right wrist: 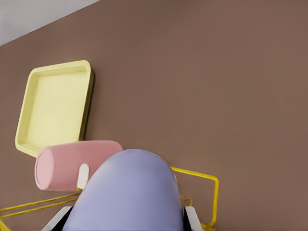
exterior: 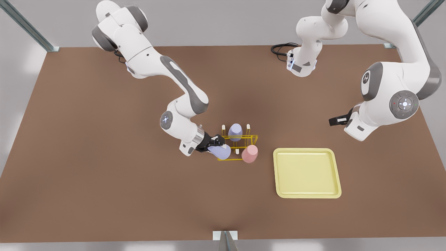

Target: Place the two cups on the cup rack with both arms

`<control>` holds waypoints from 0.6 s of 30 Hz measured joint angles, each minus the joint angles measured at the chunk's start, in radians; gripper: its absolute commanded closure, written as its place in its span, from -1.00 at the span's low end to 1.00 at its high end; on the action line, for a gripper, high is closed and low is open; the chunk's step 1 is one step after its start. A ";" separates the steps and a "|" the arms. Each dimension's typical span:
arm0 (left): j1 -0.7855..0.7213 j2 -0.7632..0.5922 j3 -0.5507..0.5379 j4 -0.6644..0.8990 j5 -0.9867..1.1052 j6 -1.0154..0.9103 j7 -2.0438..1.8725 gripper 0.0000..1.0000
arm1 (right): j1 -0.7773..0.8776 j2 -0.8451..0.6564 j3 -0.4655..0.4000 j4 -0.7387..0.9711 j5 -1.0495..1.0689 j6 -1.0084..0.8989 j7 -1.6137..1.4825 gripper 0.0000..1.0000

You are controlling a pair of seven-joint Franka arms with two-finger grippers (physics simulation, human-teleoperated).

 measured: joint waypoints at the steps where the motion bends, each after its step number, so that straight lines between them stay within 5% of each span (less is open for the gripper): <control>1: 0.000 0.000 0.000 0.000 0.000 -0.002 0.008 -1.00 | 0.001 0.004 0.001 0.003 -0.001 0.000 0.002 -1.00; 12: 0.000 0.000 0.000 -0.003 -0.002 -0.011 0.075 -1.00 | -0.084 -0.073 -0.022 0.087 0.000 -0.111 0.017 -1.00; 18: 0.000 0.000 0.000 -0.004 -0.002 -0.012 0.097 -1.00 | -0.139 -0.181 -0.241 0.310 -0.616 -0.651 0.037 -1.00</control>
